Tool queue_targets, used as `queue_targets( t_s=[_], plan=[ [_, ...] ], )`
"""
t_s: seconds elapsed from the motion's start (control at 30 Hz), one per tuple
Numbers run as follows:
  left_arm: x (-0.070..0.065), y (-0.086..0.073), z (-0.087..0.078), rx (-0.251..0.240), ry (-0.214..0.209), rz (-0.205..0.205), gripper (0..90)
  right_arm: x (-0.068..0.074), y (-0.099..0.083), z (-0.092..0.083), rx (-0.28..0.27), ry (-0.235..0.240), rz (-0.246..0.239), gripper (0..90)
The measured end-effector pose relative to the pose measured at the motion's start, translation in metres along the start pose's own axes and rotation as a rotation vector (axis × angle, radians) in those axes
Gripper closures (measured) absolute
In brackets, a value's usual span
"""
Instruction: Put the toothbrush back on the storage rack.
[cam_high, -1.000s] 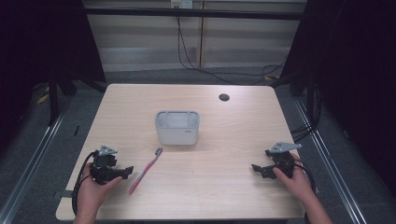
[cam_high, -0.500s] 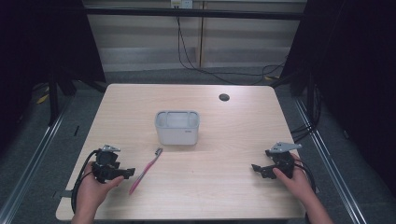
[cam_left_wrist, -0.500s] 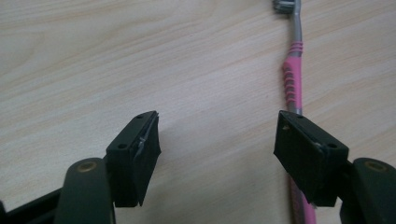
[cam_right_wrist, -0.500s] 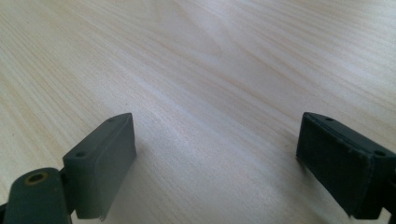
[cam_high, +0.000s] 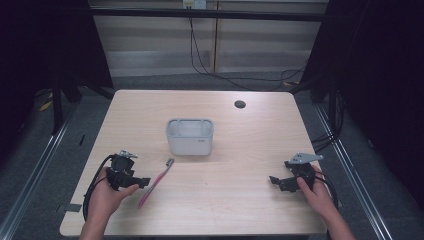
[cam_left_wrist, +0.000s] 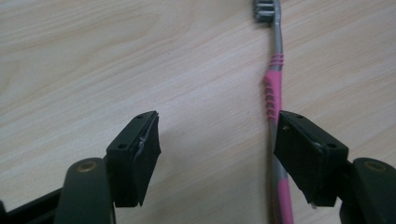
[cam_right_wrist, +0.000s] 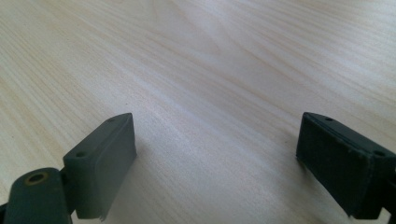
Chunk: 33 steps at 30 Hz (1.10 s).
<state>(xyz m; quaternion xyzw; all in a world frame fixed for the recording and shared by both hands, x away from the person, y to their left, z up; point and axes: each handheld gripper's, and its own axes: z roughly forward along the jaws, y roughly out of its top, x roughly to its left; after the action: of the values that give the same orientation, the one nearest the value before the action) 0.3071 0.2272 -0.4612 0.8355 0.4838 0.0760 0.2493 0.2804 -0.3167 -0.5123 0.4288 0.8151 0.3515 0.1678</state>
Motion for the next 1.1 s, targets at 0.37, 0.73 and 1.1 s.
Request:
queue_targets(
  t_s=[0.37,0.73,1.1],
  plan=[
    [-0.018,0.021,0.012,0.102,-0.033,0.057,37.6,0.000,0.000,0.000,0.000,0.000,0.000,11.4],
    [-0.023,0.032,0.026,0.175,-0.042,0.053,44.9,0.000,0.000,0.000,0.000,-0.001,-0.002,11.4],
    [-0.033,0.047,0.038,0.210,-0.043,0.085,55.3,0.000,0.000,0.000,0.000,-0.001,0.001,11.4]
  ],
)
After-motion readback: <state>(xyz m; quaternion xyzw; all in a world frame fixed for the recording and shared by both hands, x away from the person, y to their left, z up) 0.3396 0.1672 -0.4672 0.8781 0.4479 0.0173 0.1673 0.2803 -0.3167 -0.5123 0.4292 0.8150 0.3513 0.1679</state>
